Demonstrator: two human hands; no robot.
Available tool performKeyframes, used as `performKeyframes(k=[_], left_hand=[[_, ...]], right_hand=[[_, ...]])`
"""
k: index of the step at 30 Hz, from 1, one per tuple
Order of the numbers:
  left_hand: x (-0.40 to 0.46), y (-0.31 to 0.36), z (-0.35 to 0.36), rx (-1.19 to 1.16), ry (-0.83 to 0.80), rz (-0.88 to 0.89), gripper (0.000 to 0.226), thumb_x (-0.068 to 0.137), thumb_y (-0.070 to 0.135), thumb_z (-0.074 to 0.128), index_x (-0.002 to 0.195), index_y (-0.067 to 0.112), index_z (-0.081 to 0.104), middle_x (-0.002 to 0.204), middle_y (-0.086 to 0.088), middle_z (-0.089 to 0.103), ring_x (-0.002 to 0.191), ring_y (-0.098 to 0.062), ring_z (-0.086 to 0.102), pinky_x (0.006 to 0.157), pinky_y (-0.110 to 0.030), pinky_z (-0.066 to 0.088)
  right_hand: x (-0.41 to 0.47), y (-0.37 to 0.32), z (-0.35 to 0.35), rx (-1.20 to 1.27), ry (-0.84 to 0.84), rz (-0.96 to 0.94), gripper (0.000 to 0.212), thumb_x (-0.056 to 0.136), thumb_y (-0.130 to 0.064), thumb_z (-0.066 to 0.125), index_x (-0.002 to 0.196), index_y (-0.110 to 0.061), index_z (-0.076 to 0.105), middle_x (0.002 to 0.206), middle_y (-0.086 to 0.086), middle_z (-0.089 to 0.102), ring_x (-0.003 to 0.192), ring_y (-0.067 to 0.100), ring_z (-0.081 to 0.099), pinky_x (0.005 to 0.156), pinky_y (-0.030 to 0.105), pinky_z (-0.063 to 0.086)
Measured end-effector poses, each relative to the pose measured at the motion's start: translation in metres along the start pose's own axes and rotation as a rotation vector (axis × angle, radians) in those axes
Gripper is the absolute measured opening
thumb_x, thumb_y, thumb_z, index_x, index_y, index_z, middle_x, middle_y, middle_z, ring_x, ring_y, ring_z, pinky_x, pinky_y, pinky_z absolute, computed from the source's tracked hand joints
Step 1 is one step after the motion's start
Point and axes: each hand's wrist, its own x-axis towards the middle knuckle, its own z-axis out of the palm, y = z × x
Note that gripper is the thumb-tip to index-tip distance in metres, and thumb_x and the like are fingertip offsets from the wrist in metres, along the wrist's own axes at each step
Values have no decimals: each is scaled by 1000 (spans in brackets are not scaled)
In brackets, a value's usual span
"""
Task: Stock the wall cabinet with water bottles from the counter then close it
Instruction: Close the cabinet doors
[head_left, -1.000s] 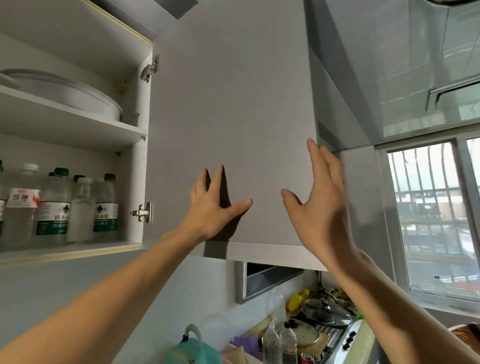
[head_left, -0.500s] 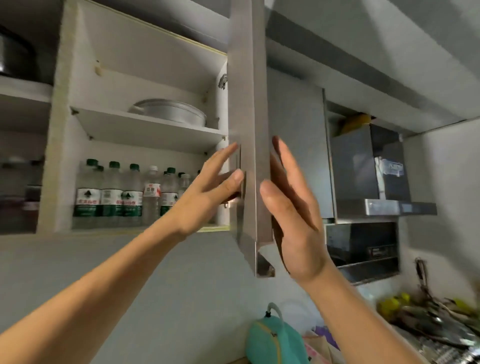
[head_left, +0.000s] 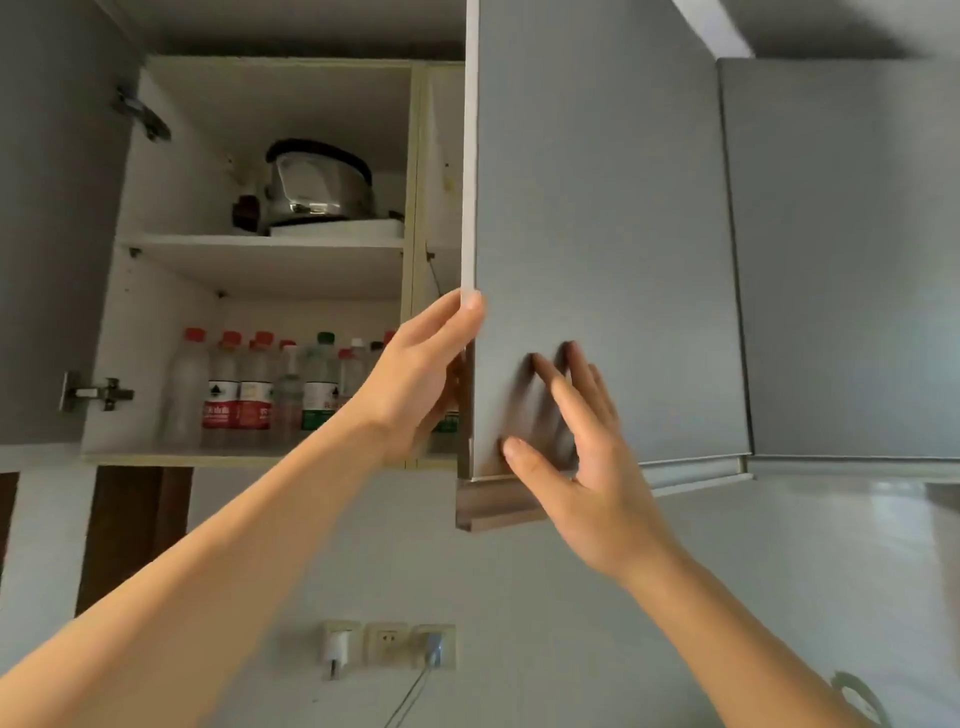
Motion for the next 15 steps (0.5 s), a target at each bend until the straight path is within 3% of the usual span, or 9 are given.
performKeyframes(k=[2,5,6,10,13,15], left_hand=[[6,-11,-20,105,89,72,34,104,39,52,138,43,51,127,22,67,116,4,62,94,-23,52],[17,-30,-46,275,181,152,63,103,28,55,156,40,24,137,26,58,122,11,54,111,-25,37],[22,-38,-53,305,203,156,65,104,23,54,158,40,21,137,24,59,122,11,54,112,-25,34],[43,-71,-75,356,256,120,65,105,10,48,159,34,21,145,7,57,135,-14,52,117,-43,39],[58,-92,-85,392,280,72,71,103,11,53,161,34,17,158,13,39,143,-12,40,120,-45,34],[67,-104,-89,409,308,19,77,101,19,60,160,40,14,150,17,36,136,-10,42,115,-40,39]], right_hand=[[7,13,21,-84,15,3,72,94,-30,70,154,-42,32,168,-19,4,153,-2,-6,101,-7,9],[17,38,46,-200,27,37,75,92,-34,72,156,-37,33,169,-13,4,154,4,-4,114,13,7],[21,48,52,-231,28,59,76,91,-37,73,156,-37,33,169,-10,4,154,7,-3,117,21,10],[34,86,66,-358,33,169,82,89,-45,74,157,-32,31,170,2,4,155,24,1,124,43,17],[41,111,72,-428,28,233,83,89,-47,73,158,-30,30,170,5,4,154,29,3,124,47,18],[43,125,76,-466,40,247,83,89,-46,74,158,-29,31,170,5,5,154,31,4,123,47,19]])
